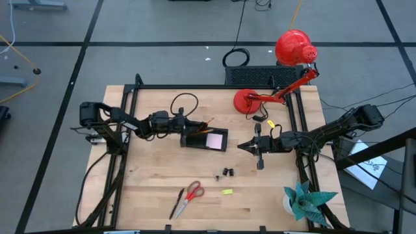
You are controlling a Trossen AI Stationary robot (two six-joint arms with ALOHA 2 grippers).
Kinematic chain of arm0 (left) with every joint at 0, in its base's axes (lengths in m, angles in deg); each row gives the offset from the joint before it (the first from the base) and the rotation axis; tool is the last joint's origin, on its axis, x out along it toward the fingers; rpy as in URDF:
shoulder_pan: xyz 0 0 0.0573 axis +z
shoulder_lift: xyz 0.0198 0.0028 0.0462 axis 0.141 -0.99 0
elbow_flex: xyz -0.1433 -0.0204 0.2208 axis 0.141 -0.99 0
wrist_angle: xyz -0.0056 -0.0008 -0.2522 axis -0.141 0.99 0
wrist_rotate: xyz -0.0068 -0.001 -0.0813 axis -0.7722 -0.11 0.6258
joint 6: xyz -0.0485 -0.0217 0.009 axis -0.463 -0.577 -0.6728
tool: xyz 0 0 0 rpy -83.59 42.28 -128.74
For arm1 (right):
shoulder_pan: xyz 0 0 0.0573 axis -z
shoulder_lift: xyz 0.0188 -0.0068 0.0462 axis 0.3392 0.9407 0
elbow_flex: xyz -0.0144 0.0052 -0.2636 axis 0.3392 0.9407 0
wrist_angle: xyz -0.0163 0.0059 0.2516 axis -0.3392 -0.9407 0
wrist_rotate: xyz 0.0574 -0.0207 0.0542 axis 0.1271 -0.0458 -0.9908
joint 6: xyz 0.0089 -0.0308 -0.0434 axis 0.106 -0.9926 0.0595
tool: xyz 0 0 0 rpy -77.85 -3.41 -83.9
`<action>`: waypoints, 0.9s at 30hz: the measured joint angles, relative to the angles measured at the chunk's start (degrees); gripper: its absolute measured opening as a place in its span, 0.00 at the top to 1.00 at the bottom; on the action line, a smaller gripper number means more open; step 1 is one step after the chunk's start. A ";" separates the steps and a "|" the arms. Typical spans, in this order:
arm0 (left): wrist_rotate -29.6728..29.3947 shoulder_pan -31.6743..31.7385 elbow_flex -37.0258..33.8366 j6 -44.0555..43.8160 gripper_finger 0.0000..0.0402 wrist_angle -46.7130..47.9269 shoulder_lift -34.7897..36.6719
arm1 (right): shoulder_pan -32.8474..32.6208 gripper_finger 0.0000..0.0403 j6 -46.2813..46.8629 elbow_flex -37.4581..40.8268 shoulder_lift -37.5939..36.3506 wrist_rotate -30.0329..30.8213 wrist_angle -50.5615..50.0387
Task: Pick and place office supplies into organizer
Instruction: Put the black pen into the black desk organizer
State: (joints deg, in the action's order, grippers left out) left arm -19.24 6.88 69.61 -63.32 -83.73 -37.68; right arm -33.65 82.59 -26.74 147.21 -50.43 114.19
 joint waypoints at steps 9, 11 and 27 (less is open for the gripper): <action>0.86 -0.02 -0.07 0.93 0.69 -0.52 0.11 | 0.00 0.99 0.02 0.00 0.00 0.00 0.00; 0.75 -0.02 -0.13 1.86 0.71 -0.18 1.33 | 0.00 0.99 0.02 0.00 0.00 0.00 0.00; -21.53 -17.73 5.29 9.53 0.89 54.57 45.89 | -0.02 0.99 0.26 0.00 0.02 -0.02 -1.97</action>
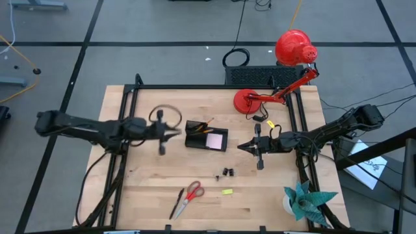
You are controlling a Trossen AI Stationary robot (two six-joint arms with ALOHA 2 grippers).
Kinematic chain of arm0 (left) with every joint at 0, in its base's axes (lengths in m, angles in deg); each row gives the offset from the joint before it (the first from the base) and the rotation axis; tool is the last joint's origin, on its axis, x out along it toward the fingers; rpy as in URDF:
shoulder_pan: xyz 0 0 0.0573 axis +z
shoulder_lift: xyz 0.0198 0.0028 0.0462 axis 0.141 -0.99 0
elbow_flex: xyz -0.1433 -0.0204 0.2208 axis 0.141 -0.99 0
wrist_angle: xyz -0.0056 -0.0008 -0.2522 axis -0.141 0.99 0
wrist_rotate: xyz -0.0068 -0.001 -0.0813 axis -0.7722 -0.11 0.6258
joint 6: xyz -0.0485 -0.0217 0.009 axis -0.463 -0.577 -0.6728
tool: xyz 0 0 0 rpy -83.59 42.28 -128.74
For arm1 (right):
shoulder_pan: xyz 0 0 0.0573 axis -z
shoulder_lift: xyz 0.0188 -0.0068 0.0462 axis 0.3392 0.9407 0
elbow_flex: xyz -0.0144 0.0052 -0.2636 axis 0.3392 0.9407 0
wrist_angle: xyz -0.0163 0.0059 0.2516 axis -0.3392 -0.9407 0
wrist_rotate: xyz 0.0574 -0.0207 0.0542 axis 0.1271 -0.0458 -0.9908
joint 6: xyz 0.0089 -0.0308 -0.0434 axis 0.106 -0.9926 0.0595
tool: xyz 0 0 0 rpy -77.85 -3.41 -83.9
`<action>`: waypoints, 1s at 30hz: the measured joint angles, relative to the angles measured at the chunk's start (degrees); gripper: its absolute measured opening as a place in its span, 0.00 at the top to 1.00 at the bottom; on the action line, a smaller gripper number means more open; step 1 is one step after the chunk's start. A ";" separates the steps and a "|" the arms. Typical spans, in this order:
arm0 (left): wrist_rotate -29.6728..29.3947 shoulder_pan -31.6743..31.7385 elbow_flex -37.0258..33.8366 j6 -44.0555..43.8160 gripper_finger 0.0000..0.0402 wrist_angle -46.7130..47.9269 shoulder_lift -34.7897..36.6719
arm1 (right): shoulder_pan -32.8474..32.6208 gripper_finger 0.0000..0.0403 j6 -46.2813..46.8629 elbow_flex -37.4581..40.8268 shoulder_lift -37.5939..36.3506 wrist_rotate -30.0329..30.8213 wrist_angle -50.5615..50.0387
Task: Pick and place office supplies into organizer
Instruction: Put the black pen into the black desk organizer
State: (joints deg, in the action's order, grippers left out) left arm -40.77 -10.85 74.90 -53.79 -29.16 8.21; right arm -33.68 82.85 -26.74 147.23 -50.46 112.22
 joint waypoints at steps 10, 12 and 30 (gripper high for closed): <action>-0.32 -15.83 -8.58 -11.19 0.99 2.00 4.10 | 0.00 0.99 2.98 0.00 0.00 -0.02 -0.80; -0.41 -17.83 -12.76 -14.02 0.99 -5.93 3.23 | -0.02 0.99 3.06 0.00 0.00 -0.02 -0.92; -24.73 -30.36 -16.18 -34.87 0.98 -22.79 -23.83 | -0.02 0.99 2.87 0.00 0.00 -0.02 -1.99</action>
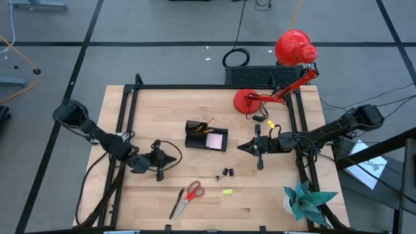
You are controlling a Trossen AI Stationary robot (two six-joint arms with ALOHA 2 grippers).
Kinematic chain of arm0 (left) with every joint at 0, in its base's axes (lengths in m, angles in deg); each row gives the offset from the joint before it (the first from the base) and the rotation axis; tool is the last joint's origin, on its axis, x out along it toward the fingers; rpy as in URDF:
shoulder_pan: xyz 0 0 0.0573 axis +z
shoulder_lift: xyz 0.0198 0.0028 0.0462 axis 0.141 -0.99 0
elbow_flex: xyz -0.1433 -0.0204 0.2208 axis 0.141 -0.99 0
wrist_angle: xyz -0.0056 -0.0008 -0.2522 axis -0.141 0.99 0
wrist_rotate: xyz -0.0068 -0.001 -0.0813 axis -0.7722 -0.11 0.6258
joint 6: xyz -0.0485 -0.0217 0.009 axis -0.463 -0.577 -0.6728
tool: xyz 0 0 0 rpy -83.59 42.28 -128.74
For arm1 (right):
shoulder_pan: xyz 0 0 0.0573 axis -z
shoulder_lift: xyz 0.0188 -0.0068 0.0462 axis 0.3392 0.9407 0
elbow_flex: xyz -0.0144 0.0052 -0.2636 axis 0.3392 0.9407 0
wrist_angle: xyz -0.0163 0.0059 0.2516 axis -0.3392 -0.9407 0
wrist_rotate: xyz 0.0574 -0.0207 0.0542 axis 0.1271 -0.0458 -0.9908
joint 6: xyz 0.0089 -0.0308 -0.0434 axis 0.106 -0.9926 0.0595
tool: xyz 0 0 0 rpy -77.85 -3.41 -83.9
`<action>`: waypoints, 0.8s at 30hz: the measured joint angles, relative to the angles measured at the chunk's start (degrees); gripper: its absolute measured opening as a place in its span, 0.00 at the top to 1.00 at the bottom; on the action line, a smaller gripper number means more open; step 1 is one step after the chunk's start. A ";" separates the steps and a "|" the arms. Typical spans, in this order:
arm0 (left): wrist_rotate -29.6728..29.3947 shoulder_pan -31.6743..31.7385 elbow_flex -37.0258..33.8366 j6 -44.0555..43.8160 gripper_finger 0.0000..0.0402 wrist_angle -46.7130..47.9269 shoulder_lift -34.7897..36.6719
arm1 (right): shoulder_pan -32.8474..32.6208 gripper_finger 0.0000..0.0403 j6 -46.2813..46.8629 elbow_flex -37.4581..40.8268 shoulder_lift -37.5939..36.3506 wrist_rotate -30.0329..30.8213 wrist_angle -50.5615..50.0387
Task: Pick and place office supplies into organizer
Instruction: Put the black pen into the black desk organizer
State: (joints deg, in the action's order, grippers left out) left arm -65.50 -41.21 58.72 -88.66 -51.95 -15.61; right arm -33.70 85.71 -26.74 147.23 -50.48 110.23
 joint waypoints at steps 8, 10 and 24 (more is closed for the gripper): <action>-1.12 1.48 -3.08 9.65 0.98 -16.98 -2.37 | 0.04 0.99 -0.03 0.00 0.00 0.00 -2.60; -1.05 1.91 -3.09 9.87 0.98 -17.35 -2.37 | 0.00 0.99 0.08 0.00 0.00 -0.11 -2.56; -0.68 2.55 -3.12 7.56 0.92 -16.43 -2.37 | -6.53 0.75 5.26 -0.02 14.05 1.81 6.01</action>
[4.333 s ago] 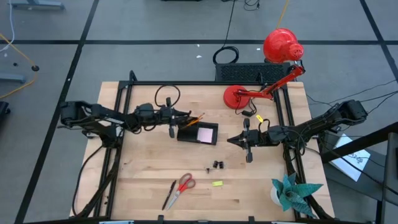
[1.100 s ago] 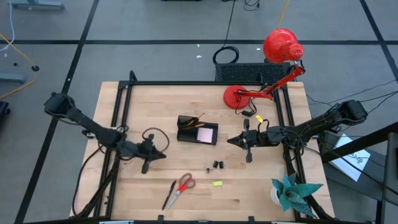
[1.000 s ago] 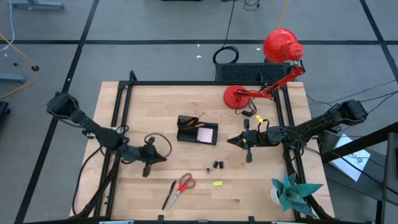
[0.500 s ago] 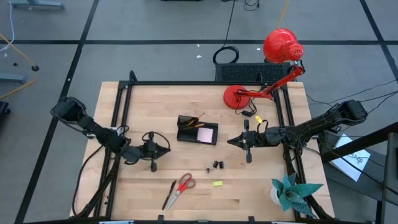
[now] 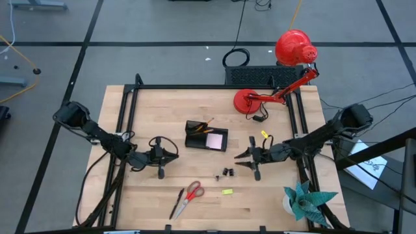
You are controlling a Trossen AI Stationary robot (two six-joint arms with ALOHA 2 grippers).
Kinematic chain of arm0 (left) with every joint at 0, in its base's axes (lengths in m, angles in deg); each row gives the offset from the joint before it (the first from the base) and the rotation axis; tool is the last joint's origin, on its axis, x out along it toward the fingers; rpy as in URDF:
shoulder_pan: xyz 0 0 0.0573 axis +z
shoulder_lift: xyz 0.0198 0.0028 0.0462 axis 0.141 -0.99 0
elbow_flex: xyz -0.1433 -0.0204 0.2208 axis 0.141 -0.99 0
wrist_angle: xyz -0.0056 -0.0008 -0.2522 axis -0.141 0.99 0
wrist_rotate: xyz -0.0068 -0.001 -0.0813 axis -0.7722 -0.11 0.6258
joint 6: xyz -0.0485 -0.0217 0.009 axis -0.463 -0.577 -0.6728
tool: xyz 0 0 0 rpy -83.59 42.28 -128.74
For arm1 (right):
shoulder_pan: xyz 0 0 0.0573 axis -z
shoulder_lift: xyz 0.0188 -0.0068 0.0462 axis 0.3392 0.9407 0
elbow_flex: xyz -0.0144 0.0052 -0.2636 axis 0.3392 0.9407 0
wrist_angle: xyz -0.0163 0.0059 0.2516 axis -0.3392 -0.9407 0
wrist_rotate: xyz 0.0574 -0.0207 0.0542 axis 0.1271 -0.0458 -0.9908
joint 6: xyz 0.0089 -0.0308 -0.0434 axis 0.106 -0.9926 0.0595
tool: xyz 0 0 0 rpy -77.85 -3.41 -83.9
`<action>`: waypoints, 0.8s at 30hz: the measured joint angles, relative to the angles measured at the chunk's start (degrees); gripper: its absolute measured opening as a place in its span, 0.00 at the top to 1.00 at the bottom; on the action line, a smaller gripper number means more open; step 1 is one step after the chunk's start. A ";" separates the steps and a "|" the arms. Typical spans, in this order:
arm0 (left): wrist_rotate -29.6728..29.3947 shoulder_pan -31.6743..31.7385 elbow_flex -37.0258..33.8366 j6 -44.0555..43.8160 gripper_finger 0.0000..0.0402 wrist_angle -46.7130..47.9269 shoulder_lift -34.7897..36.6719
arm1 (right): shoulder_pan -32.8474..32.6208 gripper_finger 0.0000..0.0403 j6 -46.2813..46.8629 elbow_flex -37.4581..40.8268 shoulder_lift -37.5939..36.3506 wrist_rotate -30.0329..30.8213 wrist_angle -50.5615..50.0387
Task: Pick and place office supplies into organizer
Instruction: Put the black pen into the black desk organizer
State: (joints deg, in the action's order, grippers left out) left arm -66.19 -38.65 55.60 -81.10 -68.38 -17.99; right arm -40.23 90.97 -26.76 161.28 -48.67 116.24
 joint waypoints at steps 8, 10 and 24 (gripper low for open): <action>13.33 -1.80 2.21 -10.96 0.89 2.22 -1.03 | 0.83 0.57 -1.27 0.00 3.05 2.93 4.74; 13.35 -3.94 4.85 -13.02 0.86 6.63 -2.49 | 1.27 0.56 -3.50 0.00 1.85 2.93 4.41; 12.40 -13.02 36.94 -47.44 0.55 61.19 -10.83 | 9.03 0.87 -12.19 -0.02 -11.90 -7.78 -6.45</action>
State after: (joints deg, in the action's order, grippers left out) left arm -53.79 -51.67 92.54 -128.54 -7.19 -28.81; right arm -31.20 78.78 -26.78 149.38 -56.44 109.79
